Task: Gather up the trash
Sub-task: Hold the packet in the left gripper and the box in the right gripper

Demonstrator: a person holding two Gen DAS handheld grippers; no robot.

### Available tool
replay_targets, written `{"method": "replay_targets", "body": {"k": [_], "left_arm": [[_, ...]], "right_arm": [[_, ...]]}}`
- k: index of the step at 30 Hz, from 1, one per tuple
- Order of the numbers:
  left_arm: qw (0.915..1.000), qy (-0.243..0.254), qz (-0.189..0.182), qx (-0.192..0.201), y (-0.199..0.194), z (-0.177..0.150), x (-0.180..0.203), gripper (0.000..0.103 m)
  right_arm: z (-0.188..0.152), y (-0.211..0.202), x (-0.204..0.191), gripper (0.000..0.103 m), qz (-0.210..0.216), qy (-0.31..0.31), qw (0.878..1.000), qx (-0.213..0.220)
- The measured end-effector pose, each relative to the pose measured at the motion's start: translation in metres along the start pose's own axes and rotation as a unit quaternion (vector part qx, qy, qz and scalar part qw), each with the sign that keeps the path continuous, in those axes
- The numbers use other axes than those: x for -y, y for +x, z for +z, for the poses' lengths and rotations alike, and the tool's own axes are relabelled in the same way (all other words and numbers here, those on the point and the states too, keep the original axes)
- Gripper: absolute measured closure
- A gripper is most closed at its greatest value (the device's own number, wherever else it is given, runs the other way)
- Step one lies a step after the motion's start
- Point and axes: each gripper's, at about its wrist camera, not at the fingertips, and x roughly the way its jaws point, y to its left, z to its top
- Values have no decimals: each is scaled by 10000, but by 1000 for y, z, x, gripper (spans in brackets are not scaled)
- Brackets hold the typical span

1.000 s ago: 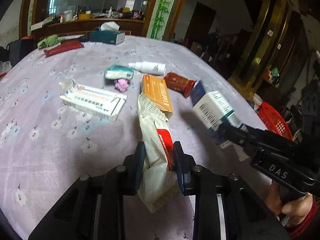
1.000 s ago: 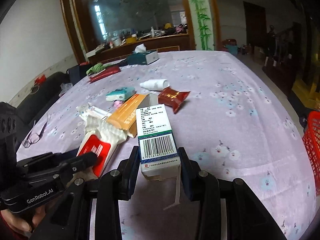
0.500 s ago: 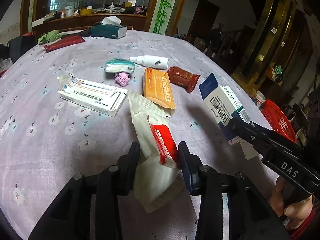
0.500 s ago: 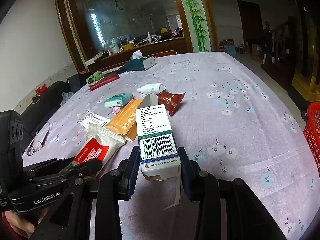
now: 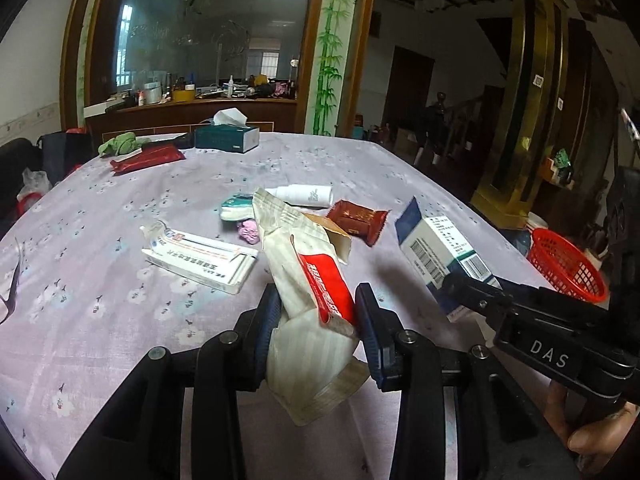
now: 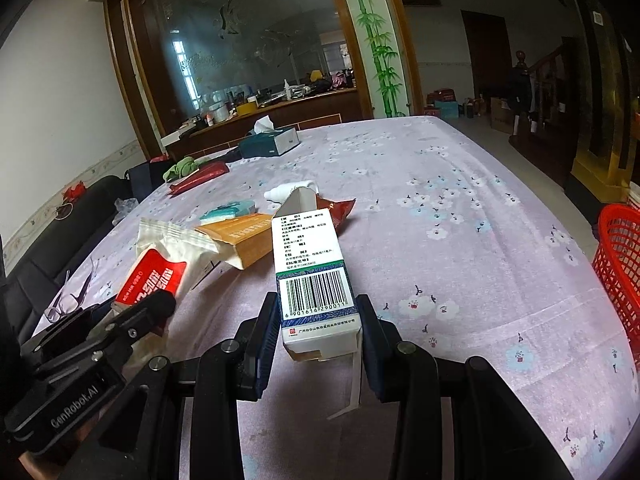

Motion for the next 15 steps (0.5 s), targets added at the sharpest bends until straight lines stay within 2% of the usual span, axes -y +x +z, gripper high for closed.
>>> {"method": "replay_targets", "body": {"k": [10, 15], "left_arm": [[9998, 57, 148, 121, -4, -5, 2, 66], [9982, 223, 426, 355, -15, -11, 12, 66]], "right_arm": [[1, 1, -2, 63, -5, -29, 10000, -32], [2, 2, -2, 63, -2, -26, 10000, -40]]}}
